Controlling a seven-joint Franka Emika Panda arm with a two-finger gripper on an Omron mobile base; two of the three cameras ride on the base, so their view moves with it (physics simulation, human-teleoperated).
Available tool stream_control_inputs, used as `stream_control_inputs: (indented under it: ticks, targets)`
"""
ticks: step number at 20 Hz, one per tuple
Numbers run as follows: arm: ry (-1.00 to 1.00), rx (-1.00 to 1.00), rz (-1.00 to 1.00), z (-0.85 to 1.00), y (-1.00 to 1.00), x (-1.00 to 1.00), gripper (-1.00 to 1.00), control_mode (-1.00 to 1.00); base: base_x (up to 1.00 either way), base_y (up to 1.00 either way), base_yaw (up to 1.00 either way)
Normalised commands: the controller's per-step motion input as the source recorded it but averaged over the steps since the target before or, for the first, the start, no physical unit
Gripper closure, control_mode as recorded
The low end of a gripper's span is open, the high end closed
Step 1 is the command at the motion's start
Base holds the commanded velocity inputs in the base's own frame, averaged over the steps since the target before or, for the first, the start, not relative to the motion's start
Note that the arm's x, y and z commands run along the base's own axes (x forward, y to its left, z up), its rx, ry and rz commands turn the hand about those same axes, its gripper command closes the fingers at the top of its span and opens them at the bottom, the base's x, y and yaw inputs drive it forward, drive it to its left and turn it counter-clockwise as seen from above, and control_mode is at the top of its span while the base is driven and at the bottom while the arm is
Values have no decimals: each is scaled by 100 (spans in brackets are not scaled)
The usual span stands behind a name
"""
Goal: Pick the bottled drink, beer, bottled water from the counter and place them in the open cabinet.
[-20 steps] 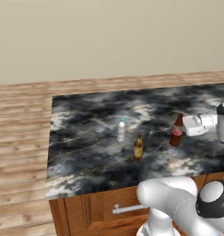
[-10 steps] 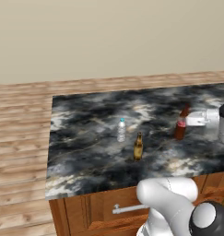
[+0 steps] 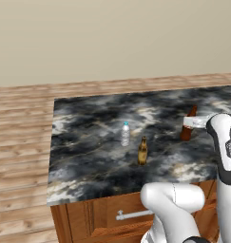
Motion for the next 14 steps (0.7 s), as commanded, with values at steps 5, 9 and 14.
stream_control_inputs:
  ticks: [5, 9, 14]
  targets:
    - [-6, -18, -29, 1, 0, 0, 100, -100, 0, 0, 0]
    - [-2, -19, -22, 0, 0, -6, 100, -100, 0, 0, 0]
    - [0, -13, -13, 1, 0, 0, 100, -100, 0, 0, 0]
